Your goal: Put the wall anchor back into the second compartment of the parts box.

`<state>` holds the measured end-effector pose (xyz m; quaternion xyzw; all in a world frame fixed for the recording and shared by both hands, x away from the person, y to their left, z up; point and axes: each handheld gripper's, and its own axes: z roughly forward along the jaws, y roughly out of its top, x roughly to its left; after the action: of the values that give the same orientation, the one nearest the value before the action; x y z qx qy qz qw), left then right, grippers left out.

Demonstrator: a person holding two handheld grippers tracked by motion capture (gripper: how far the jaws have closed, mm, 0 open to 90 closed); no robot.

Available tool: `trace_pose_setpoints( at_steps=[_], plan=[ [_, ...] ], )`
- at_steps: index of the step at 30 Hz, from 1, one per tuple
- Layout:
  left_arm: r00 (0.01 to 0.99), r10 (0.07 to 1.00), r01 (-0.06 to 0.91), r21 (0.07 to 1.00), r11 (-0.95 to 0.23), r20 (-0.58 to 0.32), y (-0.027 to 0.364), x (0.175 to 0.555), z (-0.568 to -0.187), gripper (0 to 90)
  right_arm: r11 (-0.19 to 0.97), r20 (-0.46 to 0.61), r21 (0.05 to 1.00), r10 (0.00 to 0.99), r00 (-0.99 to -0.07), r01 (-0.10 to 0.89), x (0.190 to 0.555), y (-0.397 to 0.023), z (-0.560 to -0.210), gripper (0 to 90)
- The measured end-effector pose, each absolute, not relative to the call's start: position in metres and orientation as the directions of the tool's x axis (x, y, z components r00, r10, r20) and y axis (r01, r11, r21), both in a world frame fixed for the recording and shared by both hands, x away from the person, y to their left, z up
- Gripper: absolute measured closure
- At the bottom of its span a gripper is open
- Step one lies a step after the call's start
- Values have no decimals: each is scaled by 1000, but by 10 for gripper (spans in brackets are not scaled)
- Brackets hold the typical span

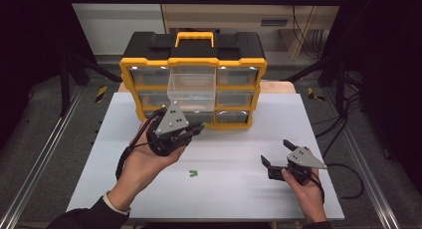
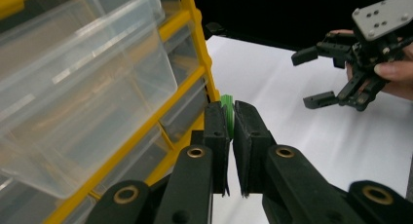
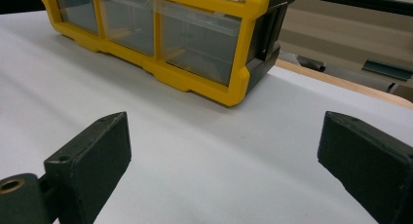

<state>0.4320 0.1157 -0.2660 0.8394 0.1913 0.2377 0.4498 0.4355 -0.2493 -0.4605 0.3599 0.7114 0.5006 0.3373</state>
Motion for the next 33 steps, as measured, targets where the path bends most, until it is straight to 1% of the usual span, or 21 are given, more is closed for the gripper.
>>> trace_pose_setpoints(
  at_steps=[3, 4, 10, 15, 18, 21, 27, 33],
  plan=[
    [813, 535, 98, 853, -513, 229, 113, 432, -256, 843, 234, -111, 955, 850, -515, 180, 435, -250, -461, 55],
    [818, 536, 100, 865, -491, 210, 112, 433, -250, 842, 233, -110, 955, 850, -516, 182, 435, -250, -461, 54],
    [815, 537, 82, 873, -480, 219, 106, 435, -237, 842, 229, -106, 956, 850, -515, 181, 435, -251, -461, 54],
    [804, 558, 83, 891, -446, 205, 106, 444, -223, 842, 228, -106, 956, 853, -510, 183, 435, -251, -461, 54],
    [797, 570, 94, 892, -442, 199, 109, 448, -220, 842, 233, -112, 955, 856, -505, 183, 435, -252, -462, 54],
    [776, 595, 101, 891, -442, 207, 114, 455, -217, 842, 237, -117, 954, 856, -504, 182, 435, -252, -461, 54],
    [739, 646, 131, 899, -417, 192, 129, 470, -214, 842, 231, -108, 956, 852, -513, 182, 435, -250, -461, 54],
    [720, 669, 137, 908, -395, 183, 136, 476, -214, 842, 238, -116, 954, 852, -511, 180, 435, -251, -461, 54]
  ],
)
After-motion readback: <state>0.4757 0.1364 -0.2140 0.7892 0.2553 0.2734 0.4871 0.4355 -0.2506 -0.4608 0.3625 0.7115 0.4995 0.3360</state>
